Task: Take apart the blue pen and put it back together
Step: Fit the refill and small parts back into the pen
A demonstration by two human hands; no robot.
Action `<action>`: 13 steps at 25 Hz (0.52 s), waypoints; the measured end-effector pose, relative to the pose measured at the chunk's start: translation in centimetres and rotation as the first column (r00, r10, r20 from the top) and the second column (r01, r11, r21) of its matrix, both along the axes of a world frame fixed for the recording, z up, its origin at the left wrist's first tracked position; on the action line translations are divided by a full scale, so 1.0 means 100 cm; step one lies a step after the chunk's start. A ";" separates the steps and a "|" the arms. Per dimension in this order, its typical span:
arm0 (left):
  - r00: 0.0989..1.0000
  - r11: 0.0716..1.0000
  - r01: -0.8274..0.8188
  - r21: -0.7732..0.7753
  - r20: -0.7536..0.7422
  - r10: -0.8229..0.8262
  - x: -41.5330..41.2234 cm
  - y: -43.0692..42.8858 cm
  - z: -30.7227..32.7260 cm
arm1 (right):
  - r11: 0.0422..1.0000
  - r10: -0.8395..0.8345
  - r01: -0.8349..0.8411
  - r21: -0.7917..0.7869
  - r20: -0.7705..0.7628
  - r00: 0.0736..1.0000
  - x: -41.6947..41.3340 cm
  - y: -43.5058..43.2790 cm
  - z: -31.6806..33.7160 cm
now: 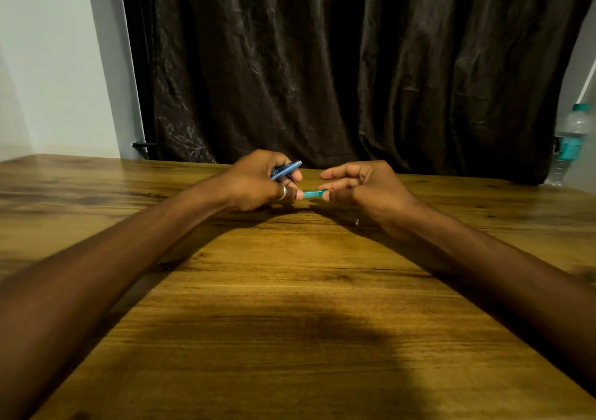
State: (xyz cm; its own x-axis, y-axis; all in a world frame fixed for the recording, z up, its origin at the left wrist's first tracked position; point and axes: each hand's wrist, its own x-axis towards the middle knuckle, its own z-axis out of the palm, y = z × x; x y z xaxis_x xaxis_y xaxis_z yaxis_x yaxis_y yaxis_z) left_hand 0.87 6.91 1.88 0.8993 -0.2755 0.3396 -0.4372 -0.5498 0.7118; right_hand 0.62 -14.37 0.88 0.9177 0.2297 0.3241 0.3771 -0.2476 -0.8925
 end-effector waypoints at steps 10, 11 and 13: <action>1.000 1.000 -0.003 -0.001 -0.016 0.003 -0.007 -0.005 0.002 | 0.995 0.019 -0.015 0.097 -0.041 0.999 0.000 -0.002 0.001; 1.000 1.000 0.000 -0.002 -0.023 0.000 -0.007 -0.006 0.001 | 0.994 0.016 -0.011 0.109 -0.037 0.999 0.000 -0.002 0.001; 0.999 1.000 0.007 0.000 -0.037 -0.007 -0.006 -0.009 -0.002 | 0.994 0.013 -0.011 0.106 -0.013 1.000 0.001 -0.002 0.002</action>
State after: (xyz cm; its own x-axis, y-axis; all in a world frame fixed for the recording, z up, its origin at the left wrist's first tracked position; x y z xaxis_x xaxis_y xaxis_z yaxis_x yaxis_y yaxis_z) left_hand 0.25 5.97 1.67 0.9092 -0.2819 0.3063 -0.4145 -0.5465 0.7276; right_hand 0.71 -14.58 1.06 0.9195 0.2060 0.3347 0.3672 -0.1469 -0.9184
